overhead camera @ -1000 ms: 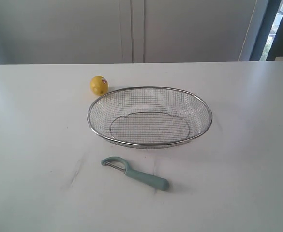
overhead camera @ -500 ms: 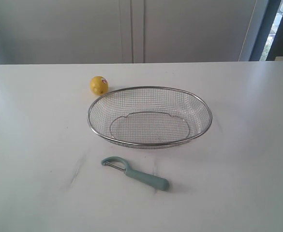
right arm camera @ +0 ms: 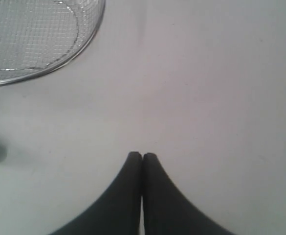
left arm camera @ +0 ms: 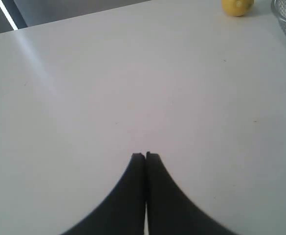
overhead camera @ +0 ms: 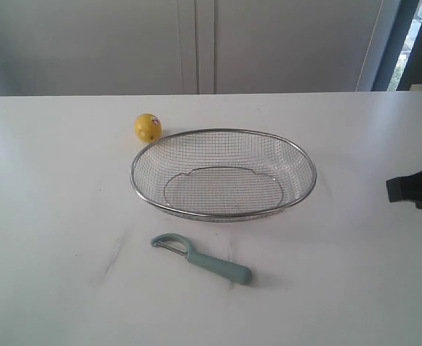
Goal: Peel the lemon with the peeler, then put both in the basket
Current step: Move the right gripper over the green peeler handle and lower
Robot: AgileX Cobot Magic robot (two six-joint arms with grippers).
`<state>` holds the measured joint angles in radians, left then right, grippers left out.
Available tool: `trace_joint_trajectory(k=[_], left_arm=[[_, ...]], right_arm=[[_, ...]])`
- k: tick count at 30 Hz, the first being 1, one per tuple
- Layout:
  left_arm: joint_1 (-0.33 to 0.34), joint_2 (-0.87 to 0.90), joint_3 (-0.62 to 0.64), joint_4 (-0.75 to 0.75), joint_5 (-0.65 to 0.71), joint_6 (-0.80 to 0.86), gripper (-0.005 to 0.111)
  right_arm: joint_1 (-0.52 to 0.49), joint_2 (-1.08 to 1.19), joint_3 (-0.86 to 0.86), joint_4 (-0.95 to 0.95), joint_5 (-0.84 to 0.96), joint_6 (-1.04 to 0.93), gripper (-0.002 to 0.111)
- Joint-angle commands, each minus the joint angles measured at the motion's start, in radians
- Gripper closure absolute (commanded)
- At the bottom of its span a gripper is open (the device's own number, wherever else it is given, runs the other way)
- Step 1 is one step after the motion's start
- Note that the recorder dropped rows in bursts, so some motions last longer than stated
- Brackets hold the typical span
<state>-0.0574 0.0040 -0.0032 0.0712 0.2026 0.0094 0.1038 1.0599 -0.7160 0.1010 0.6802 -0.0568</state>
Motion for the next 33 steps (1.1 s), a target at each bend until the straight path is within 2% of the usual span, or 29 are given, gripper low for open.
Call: trace_joint_trajectory(k=[1,10,22,26,33], left_arm=[[0.002,-0.004,0.003,-0.006,0.000,-0.001,0.107],[0.002,-0.004,0.003,-0.006,0.000,-0.001,0.107],[0.002,-0.004,0.003,-0.006,0.000,-0.001,0.107],[0.002,-0.004,0.003,-0.006,0.000,-0.001,0.107],[0.002,-0.004,0.003,-0.006,0.000,-0.001,0.107]], right_arm=[[0.048,0.002,-0.010,-0.016,0.007,-0.028,0.108],[0.075,0.002,-0.010,0.000,-0.083,-0.027,0.108],[0.075,0.002,-0.010,0.010,-0.066,0.012,0.108],[0.075,0.012,-0.018,0.010,-0.020,0.008,0.108],[0.076,0.129,-0.153,0.079,0.133,-0.083,0.108]])
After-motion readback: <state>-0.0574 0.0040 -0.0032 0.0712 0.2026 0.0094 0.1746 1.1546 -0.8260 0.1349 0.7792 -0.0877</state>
